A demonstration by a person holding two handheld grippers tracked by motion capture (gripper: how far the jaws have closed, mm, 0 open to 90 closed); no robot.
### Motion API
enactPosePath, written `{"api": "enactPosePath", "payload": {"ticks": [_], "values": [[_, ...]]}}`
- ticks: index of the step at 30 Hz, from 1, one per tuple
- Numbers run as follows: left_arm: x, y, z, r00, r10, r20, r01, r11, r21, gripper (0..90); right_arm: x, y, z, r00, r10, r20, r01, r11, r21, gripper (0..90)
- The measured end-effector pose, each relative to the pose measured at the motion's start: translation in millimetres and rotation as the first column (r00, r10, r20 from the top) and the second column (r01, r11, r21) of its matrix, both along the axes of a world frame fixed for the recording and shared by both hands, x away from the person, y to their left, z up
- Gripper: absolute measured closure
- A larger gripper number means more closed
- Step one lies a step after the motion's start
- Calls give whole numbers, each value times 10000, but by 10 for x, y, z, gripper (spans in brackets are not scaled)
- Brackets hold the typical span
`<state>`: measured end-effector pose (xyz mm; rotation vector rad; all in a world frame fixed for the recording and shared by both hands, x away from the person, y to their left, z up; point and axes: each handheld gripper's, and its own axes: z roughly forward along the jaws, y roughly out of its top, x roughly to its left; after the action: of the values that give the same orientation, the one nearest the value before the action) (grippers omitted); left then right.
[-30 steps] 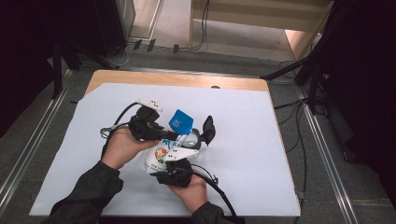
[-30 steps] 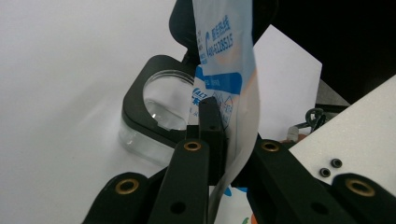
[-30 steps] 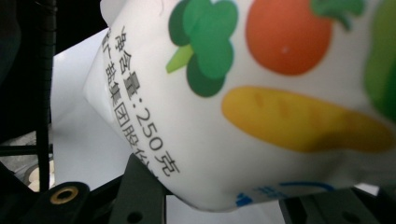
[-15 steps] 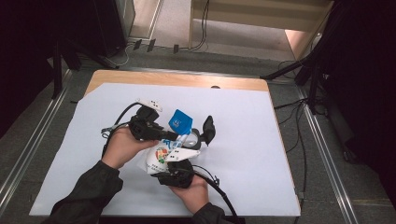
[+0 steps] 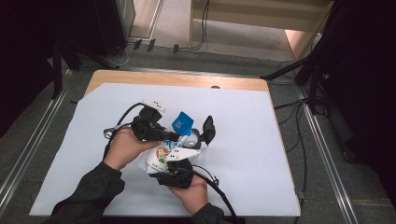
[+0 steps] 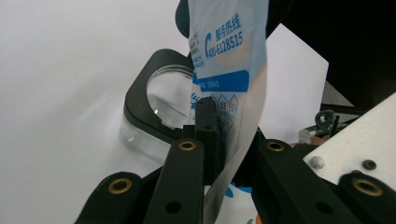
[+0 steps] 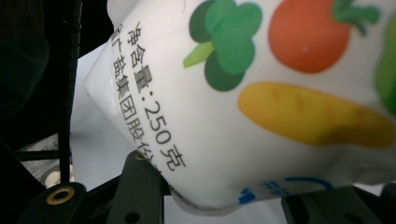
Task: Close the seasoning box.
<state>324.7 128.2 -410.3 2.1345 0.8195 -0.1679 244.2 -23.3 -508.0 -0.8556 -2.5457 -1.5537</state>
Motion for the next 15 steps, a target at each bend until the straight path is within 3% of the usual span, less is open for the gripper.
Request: {"api": "enactPosePath", "payload": {"ticks": [10, 13, 15], "values": [[28, 35, -12, 9992, -99, -385, 93, 9999, -144, 803, 12, -4, -3, 9995, 73, -297, -65, 9996, 263, 625], [34, 33, -11, 9993, 71, -367, -71, 10000, 3, 890, -10, 13, 4, 9991, 170, -381, -157, 9993, 345, 624], [38, 32, -6, 9993, 67, -358, -65, 10000, 43, 897, -15, 19, 11, 9991, 191, -383, -178, 9992, 350, 623]]}}
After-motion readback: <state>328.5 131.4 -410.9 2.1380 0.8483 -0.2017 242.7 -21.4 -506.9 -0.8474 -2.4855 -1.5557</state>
